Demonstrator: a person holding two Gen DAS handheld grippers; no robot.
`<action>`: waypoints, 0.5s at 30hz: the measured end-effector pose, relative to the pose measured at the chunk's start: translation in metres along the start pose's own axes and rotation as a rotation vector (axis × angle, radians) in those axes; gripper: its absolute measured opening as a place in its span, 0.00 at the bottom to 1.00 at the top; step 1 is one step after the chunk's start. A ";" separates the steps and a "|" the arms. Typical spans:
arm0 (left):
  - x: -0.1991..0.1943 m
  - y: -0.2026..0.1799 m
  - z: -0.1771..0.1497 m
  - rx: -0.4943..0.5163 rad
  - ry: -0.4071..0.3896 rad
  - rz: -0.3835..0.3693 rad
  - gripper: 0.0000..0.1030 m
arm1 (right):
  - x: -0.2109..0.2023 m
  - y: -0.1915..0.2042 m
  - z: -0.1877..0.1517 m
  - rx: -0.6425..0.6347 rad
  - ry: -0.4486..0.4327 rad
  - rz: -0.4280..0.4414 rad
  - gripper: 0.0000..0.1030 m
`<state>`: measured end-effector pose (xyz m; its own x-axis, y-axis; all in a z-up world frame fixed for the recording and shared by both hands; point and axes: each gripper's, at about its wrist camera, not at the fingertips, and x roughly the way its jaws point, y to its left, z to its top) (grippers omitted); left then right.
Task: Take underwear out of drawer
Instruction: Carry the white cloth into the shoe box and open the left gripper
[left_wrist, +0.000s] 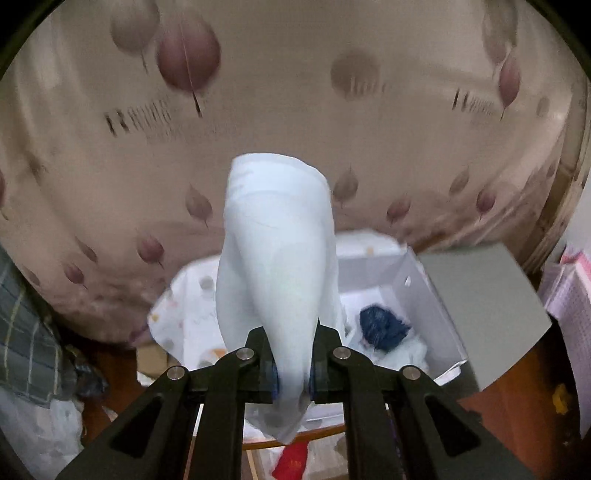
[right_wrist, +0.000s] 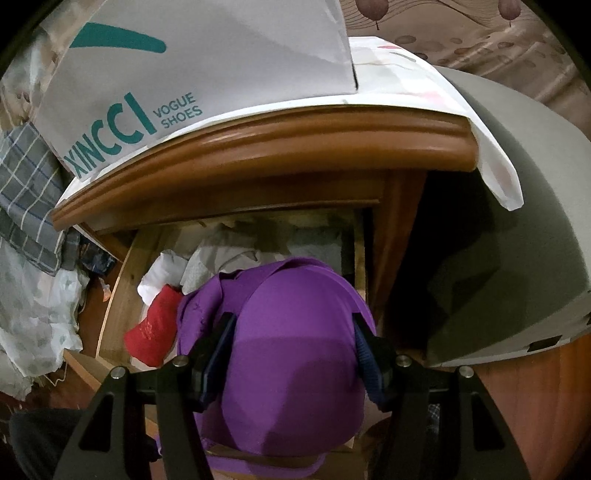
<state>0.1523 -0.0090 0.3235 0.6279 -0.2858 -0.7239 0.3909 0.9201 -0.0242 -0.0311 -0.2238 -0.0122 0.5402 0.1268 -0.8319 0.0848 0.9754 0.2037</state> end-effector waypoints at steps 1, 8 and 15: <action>0.017 0.000 -0.005 -0.007 0.030 0.002 0.09 | 0.000 0.000 0.000 -0.002 -0.001 -0.002 0.60; 0.089 -0.016 -0.033 0.027 0.146 -0.004 0.09 | 0.001 0.000 0.000 0.001 0.008 0.003 0.60; 0.129 -0.027 -0.054 0.052 0.218 0.015 0.11 | 0.003 -0.001 0.001 0.001 0.010 0.004 0.60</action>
<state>0.1864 -0.0562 0.1939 0.4760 -0.2027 -0.8558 0.4203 0.9072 0.0190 -0.0291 -0.2243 -0.0145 0.5322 0.1323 -0.8362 0.0834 0.9747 0.2073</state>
